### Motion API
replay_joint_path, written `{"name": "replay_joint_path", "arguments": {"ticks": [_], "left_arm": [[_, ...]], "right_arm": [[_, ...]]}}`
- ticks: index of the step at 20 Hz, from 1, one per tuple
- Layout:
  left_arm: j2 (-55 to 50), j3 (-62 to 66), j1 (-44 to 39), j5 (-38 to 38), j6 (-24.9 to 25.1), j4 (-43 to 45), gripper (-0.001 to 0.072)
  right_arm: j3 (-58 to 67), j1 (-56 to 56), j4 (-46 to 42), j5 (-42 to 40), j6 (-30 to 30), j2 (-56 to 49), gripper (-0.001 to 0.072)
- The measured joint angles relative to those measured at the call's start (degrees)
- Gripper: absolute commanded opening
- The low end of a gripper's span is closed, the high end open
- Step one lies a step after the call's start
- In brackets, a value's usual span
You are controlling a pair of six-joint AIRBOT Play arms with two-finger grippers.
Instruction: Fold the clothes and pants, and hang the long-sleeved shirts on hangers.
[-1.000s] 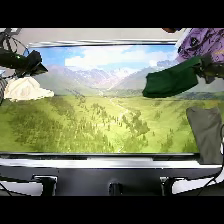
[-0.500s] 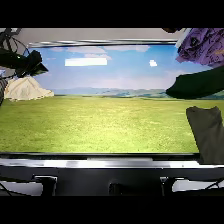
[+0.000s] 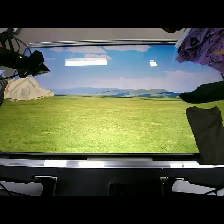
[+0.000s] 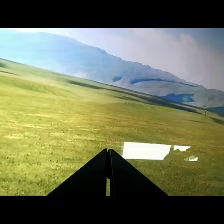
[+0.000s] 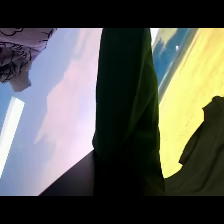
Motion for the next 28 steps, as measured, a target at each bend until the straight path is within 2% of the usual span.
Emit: {"name": "replay_joint_path", "arguments": {"ticks": [10, 16, 28], "left_arm": [[0.0, 0.0, 0.0, -0.5, 0.1, 0.0, 0.0019], [0.0, 0.0, 0.0, -0.9, 0.2, 0.0, 0.0019], [0.0, 0.0, 0.0, -1.0, 0.2, 0.1, 0.002]], "right_arm": [[0.0, 0.0, -9.6, -15.9, 4.5, 3.1, 0.0025], [-4.5, 0.0, -14.2, -25.8, 1.3, 4.1, 0.0025], [-30.9, 0.0, -29.4, -25.0, -1.0, 11.0, 0.0025]]}}
